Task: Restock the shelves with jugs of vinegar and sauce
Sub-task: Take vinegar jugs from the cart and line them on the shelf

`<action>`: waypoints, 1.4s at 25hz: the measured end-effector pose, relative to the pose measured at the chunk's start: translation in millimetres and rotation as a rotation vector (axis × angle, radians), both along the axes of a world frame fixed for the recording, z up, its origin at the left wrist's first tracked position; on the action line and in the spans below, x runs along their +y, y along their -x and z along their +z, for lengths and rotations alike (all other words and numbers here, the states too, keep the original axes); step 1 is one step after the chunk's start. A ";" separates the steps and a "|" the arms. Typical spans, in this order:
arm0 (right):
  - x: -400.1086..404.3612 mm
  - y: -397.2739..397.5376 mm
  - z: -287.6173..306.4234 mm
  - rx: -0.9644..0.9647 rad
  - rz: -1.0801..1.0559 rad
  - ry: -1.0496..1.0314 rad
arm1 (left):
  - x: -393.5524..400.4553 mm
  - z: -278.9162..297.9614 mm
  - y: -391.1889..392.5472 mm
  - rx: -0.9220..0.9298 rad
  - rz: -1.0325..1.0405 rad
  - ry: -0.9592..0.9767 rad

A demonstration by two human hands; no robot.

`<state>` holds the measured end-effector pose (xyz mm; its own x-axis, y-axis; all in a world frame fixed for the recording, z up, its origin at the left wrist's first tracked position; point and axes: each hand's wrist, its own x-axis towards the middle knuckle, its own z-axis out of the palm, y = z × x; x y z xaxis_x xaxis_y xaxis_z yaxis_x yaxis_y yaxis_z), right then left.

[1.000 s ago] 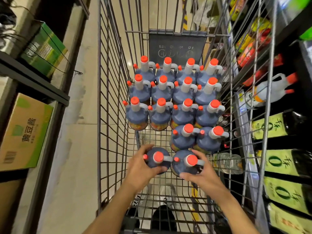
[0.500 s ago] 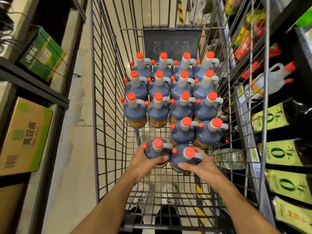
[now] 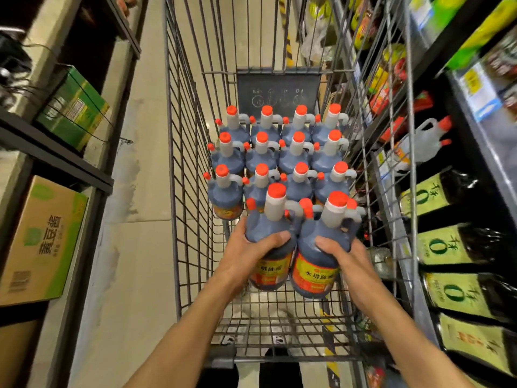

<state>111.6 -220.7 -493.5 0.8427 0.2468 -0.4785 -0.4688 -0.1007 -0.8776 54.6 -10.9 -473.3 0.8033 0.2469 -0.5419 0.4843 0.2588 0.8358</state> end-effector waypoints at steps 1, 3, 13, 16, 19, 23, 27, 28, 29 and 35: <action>2.0 0.1 16.1 -0.017 -0.018 -0.030 | 1.9 16.5 -3.3 -0.033 -0.018 0.002; 5.5 0.8 55.7 -0.056 -0.050 -0.091 | 6.8 56.1 -9.2 -0.096 -0.057 0.010; -7.2 57.2 282.3 -0.270 -0.171 -0.146 | -4.8 254.6 4.5 -0.182 -0.286 0.241; -22.9 92.6 335.3 -0.327 -0.287 -0.148 | -21.7 304.1 10.0 -0.180 -0.420 0.302; -44.7 129.9 375.5 -0.374 -0.422 -0.115 | -48.8 346.5 17.5 -0.195 -0.566 0.329; -86.5 181.2 408.9 -0.392 -0.570 -0.068 | -100.7 382.6 30.4 -0.225 -0.756 0.355; -134.3 235.6 431.2 -0.421 -0.745 -0.065 | -169.7 410.8 50.4 -0.266 -0.984 0.359; -146.8 248.3 434.2 -0.437 -0.779 -0.055 | -187.6 416.4 56.1 -0.274 -1.027 0.359; -160.4 261.7 438.4 -0.457 -0.824 -0.035 | -208.0 421.3 62.5 -0.281 -1.075 0.355; -235.0 319.3 461.1 -0.472 -1.008 0.052 | -311.3 445.2 88.7 -0.283 -1.287 0.330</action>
